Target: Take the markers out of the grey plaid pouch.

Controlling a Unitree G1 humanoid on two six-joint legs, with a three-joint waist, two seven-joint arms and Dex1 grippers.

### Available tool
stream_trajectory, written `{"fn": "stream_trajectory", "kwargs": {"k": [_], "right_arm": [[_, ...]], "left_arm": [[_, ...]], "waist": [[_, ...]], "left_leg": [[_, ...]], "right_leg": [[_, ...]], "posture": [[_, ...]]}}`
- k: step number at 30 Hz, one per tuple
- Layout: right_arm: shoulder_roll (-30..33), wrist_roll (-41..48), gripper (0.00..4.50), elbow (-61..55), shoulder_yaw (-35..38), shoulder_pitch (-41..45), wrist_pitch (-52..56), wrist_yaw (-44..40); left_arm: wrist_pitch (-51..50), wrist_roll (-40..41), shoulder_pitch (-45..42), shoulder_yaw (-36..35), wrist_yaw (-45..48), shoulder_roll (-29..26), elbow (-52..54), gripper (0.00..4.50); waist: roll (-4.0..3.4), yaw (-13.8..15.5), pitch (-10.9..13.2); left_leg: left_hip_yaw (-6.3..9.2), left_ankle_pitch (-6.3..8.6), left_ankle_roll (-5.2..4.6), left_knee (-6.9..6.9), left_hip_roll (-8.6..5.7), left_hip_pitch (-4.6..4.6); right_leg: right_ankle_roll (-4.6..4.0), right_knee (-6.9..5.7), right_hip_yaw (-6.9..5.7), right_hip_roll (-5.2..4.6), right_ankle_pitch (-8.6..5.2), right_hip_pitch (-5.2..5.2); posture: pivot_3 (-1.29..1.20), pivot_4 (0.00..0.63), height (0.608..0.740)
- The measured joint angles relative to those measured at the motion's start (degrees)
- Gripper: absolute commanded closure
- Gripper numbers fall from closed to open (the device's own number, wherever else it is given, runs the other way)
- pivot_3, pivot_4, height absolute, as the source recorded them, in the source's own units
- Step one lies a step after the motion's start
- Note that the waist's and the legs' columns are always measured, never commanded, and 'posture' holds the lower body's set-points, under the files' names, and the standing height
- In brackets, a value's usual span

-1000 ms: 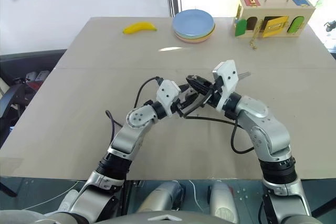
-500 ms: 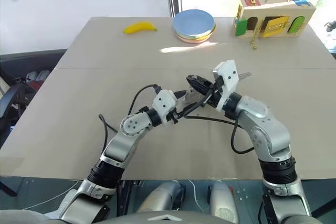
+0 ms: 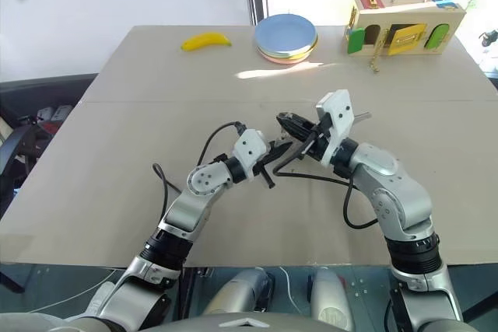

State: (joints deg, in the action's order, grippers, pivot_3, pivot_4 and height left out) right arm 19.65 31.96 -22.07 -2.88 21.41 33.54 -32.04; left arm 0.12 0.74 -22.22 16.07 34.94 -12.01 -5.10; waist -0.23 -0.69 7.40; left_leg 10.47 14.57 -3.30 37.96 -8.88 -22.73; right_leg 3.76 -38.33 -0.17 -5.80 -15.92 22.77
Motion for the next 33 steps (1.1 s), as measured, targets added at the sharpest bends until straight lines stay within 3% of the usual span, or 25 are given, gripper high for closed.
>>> {"fn": "stream_trajectory", "kwargs": {"k": [6, 13, 24, 32, 33], "right_arm": [[-0.62, -0.15, 4.5, 1.05, 1.84, 0.16, -0.02, 2.66], [-0.5, -1.3, 4.5, 10.75, 6.31, 2.81, -1.05, 5.95], [4.86, -5.19, 4.5, 25.44, 19.79, 6.82, -7.63, 15.03], [6.02, -8.43, 4.5, 29.34, 20.8, 7.41, -10.08, 17.17], [7.65, -8.14, 4.21, 28.75, 20.63, 6.95, -9.41, 15.06]], "left_arm": [[0.04, 0.02, 0.87, -0.25, -0.16, 0.01, 0.63, 4.46], [-1.91, 0.63, 1.57, -0.34, -1.34, 0.56, 2.97, 4.46], [-2.65, 0.69, 1.57, -0.37, -2.81, 1.18, 3.41, 4.46], [-3.62, 0.87, 0.51, 0.33, -2.62, 2.24, 3.41, 4.46], [-3.75, 1.11, 0.38, 0.29, -2.57, 2.24, 3.42, 4.49]], "waist": [[0.0, 0.0, 0.0], [0.0, 0.01, 0.0], [-0.01, 0.0, 0.0], [-0.01, -0.05, 0.0], [-0.02, -0.01, 0.01]], "left_leg": [[0.0, 0.0, 0.0, 0.0, 0.0, 0.0], [-0.01, 0.0, 0.0, 0.0, 0.0, 0.0], [-0.08, 0.0, 0.0, -0.02, -0.01, 0.0], [-0.19, 0.0, 0.0, 0.0, 0.01, 0.03], [-0.2, 0.0, -0.01, 0.0, 0.0, 0.03]], "right_leg": [[0.0, 0.0, 0.0, 0.0, 0.0, 0.0], [0.0, -0.01, 0.0, 0.0, 0.0, 0.0], [0.0, -0.04, 0.06, -0.01, 0.0, 0.01], [0.0, -0.12, 0.16, 0.0, 0.0, 0.04], [0.0, -0.11, 0.17, 0.0, 0.0, 0.04]], "posture": [[0.0, 0.15, 0.74], [0.0, 0.15, 0.74], [0.0, 0.15, 0.74], [0.0, 0.15, 0.74], [0.0, 0.15, 0.74]]}}
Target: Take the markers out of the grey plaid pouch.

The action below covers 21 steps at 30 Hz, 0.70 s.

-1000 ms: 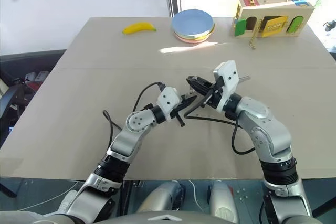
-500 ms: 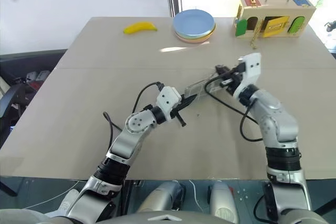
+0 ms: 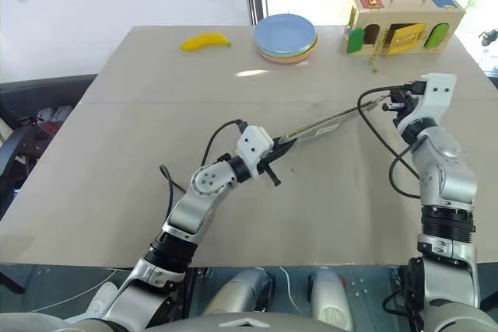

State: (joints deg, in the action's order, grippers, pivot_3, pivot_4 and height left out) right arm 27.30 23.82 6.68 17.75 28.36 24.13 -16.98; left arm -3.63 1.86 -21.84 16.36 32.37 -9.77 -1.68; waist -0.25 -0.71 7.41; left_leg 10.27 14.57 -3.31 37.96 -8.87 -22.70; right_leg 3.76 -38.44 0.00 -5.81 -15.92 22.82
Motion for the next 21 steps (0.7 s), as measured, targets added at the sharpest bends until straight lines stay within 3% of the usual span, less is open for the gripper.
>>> {"fn": "stream_trajectory", "kwargs": {"k": [2, 8, 13, 20, 21], "right_arm": [[3.72, 0.22, 3.67, -1.63, -0.52, -0.89, 0.79, -3.44], [16.91, 3.51, 0.92, -12.48, -3.55, -5.18, 5.22, -20.3], [19.54, 6.2, 0.92, -19.43, -6.36, -4.04, 9.24, -25.86], [14.7, 5.25, 4.3, -22.42, -12.23, -2.94, 10.35, -24.7], [14.04, 4.71, 4.49, -21.89, -12.72, -3.14, 10.29, -24.35]], "left_arm": [[-0.21, 0.13, 0.1, -0.42, 0.0, -0.35, -0.01, 4.5], [-1.24, 0.6, -0.17, -2.17, 0.1, -0.73, -0.06, 4.5], [-1.55, 0.59, -0.31, -2.1, 0.32, 0.14, -0.09, 4.5], [-1.86, 0.57, -0.59, -2.01, 0.46, 0.96, -0.1, 4.5], [-1.93, 0.57, -0.65, -2.01, 0.47, 1.06, -0.1, 4.5]], "waist": [[-0.01, 0.23, 0.0], [0.04, 0.0, 0.03], [0.05, 0.02, 0.04], [0.18, 0.88, 0.11], [0.18, 1.09, 0.11]], "left_leg": [[0.0, 0.0, 0.0, 0.0, 0.0, -0.02], [-0.02, 0.01, -0.01, 0.0, 0.04, -0.02], [-0.03, 0.01, -0.01, 0.02, 0.04, -0.01], [-0.02, 0.02, -0.03, 0.04, 0.02, -0.06], [-0.02, 0.02, -0.03, 0.04, 0.02, -0.07]], "right_leg": [[0.0, 0.02, -0.01, 0.0, 0.0, 0.0], [0.0, 0.07, -0.01, 0.01, 0.0, -0.02], [0.0, 0.05, -0.01, 0.0, 0.0, -0.03], [0.0, 0.14, -0.03, -0.02, 0.0, -0.03], [0.0, 0.14, -0.03, -0.01, 0.0, -0.03]], "posture": [[0.0, 0.15, 0.74], [0.0, 0.15, 0.74], [0.0, 0.15, 0.74], [0.0, 0.15, 0.74], [0.0, 0.15, 0.74]]}}
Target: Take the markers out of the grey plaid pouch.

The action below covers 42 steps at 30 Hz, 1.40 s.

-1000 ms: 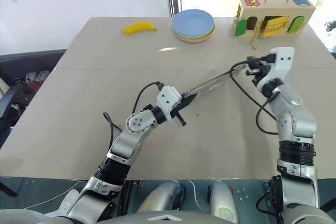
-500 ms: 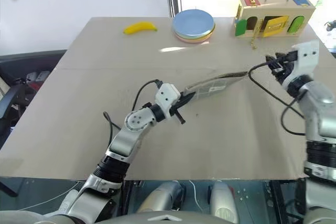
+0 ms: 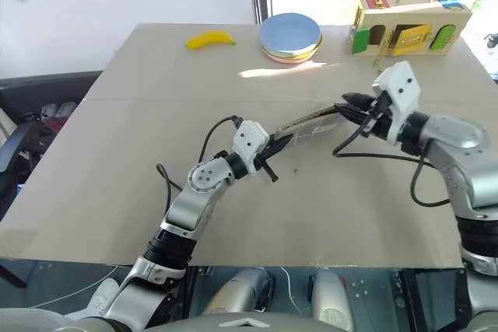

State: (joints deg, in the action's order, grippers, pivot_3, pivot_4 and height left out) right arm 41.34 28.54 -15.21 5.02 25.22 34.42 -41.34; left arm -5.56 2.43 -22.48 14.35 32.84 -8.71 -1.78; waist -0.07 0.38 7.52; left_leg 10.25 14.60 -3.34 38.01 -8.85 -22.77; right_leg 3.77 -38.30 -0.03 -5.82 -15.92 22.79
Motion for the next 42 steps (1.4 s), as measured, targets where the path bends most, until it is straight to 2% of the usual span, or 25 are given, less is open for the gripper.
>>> {"fn": "stream_trajectory", "kwargs": {"k": [8, 13, 19, 23, 24, 25, 29, 30, 36, 39, 42], "right_arm": [[-2.82, -3.83, 4.49, 4.84, -0.66, -0.14, -0.8, 2.93], [-1.5, -6.89, 4.49, 5.21, -1.53, -1.14, -1.86, 1.77], [1.53, -12.05, 4.49, 5.08, -7.67, -2.0, -4.21, -2.21], [4.94, -16.44, 3.36, 4.44, -13.52, -1.43, -7.93, -7.58], [6.5, -17.1, 2.74, 3.89, -14.55, -0.72, -8.49, -9.83], [7.12, -17.26, 2.36, 3.69, -14.84, -0.22, -8.58, -10.65], [12.92, -19.07, 0.26, 1.77, -16.18, 4.99, -9.87, -18.11], [13.74, -19.24, 0.05, 1.46, -16.35, 5.8, -10.0, -19.51], [16.79, -20.49, 0.05, -1.16, -19.36, 13.0, -9.46, -28.79], [16.71, -21.41, 0.05, -1.54, -20.93, 14.35, -9.16, -30.34], [14.63, -26.13, 0.05, 1.73, -26.71, 15.3, -11.3, -32.22]], "left_arm": [[-0.98, -0.01, -0.11, 0.45, -0.13, 0.87, 0.11, 4.5], [-1.56, -0.01, 0.46, 1.43, -0.05, 0.9, 0.94, 4.5], [-1.53, -0.13, 0.36, 2.09, 0.84, 0.57, 1.06, 4.5], [-1.55, 0.09, 0.03, 2.16, 1.93, 0.99, 1.08, 4.5], [-1.6, 0.16, -0.05, 2.36, 2.38, 1.17, 1.11, 4.5], [-1.63, 0.22, -0.07, 2.48, 2.52, 1.2, 1.16, 4.5], [-3.49, 3.07, -0.13, 3.17, 4.92, 1.76, 2.72, 4.5], [-4.2, 4.0, -0.12, 3.22, 5.49, 1.94, 3.35, 4.5], [-17.02, 17.31, 0.41, 0.82, 10.22, 3.32, 7.9, 4.5], [-18.16, 18.35, 0.66, 0.87, 11.78, 2.25, 7.96, 4.5], [-23.74, 21.32, 1.38, 0.22, 12.63, 1.82, 6.99, 4.5]], "waist": [[0.0, 0.44, 0.0], [0.0, 0.41, 0.0], [0.0, 0.37, 0.0], [0.0, 0.39, 0.0], [0.0, 0.39, 0.01], [0.01, 0.4, 0.01], [0.02, 0.41, 0.02], [0.02, 0.41, 0.02], [0.05, 0.32, 0.04], [0.05, 0.38, 0.04], [0.08, 0.41, 0.05]], "left_leg": [[0.0, 0.0, 0.0, 0.0, 0.0, 0.0], [0.0, 0.0, 0.0, 0.0, 0.0, 0.0], [0.0, 0.0, 0.0, 0.02, 0.0, 0.01], [0.0, 0.0, 0.0, 0.02, 0.0, 0.01], [0.0, 0.0, 0.01, 0.03, 0.0, 0.0], [0.0, 0.0, 0.01, 0.03, 0.0, 0.0], [0.03, 0.0, 0.01, 0.02, 0.0, -0.01], [0.03, 0.01, 0.01, 0.01, 0.01, -0.02], [0.07, 0.01, 0.01, 0.02, 0.02, -0.04], [0.08, 0.01, 0.01, 0.02, 0.02, -0.04], [0.08, 0.01, 0.01, 0.08, 0.01, -0.04]], "right_leg": [[0.0, 0.0, -0.01, 0.0, 0.0, 0.0], [0.0, -0.01, -0.01, 0.01, 0.0, 0.0], [0.0, -0.02, -0.02, 0.01, 0.0, 0.0], [0.0, -0.01, -0.03, 0.01, 0.0, 0.0], [0.0, 0.0, -0.03, 0.01, 0.0, 0.0], [0.0, 0.0, -0.03, 0.01, 0.0, 0.0], [0.0, 0.02, -0.07, 0.01, 0.0, 0.0], [0.0, 0.05, -0.08, 0.01, 0.0, 0.0], [0.0, 0.09, -0.1, 0.01, 0.0, 0.0], [0.0, 0.09, -0.11, 0.01, 0.0, -0.02], [0.0, 0.09, -0.11, 0.01, 0.0, -0.04]], "posture": [[0.0, 0.15, 0.74], [0.0, 0.15, 0.74], [0.0, 0.15, 0.74], [0.0, 0.15, 0.74], [0.0, 0.15, 0.74], [0.0, 0.15, 0.74], [0.0, 0.15, 0.74], [0.0, 0.15, 0.74], [0.0, 0.15, 0.74], [0.0, 0.15, 0.74], [0.0, 0.15, 0.74]]}}
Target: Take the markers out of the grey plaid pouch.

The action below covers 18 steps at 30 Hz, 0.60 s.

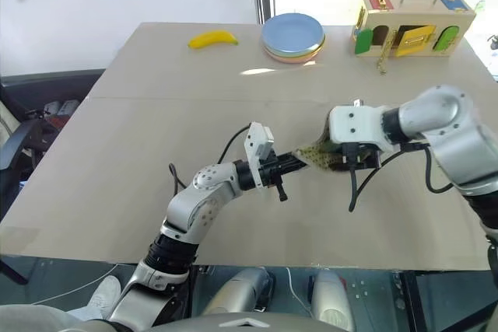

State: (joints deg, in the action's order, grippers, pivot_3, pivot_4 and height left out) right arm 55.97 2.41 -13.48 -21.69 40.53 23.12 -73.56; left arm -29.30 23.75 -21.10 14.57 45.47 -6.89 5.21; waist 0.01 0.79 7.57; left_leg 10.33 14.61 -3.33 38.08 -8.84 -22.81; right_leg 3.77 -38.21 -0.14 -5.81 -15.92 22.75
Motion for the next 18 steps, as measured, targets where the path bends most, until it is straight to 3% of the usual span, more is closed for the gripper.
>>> {"fn": "stream_trajectory", "kwargs": {"k": [9, 18], "right_arm": [[-4.92, -9.17, 0.05, 9.4, -7.02, 4.35, -3.84, -3.35], [-12.02, -17.04, 0.05, 22.71, -12.02, 10.36, -7.91, -5.7]], "left_arm": [[-12.74, 8.52, -1.76, -5.86, -1.49, 0.97, -2.85, 4.5], [-14.84, 9.56, -4.76, -7.81, -1.69, 0.37, -8.26, 4.5]], "waist": [[0.02, -0.48, 0.01], [0.1, -0.61, -0.02]], "left_leg": [[0.01, 0.0, 0.01, 0.04, 0.01, 0.04], [0.02, 0.0, 0.02, 0.13, 0.01, 0.09]], "right_leg": [[0.0, -0.11, 0.01, 0.02, 0.0, 0.02], [0.0, -0.17, 0.0, 0.02, 0.0, -0.04]], "posture": [[0.0, 0.15, 0.74], [0.0, 0.15, 0.74]]}}
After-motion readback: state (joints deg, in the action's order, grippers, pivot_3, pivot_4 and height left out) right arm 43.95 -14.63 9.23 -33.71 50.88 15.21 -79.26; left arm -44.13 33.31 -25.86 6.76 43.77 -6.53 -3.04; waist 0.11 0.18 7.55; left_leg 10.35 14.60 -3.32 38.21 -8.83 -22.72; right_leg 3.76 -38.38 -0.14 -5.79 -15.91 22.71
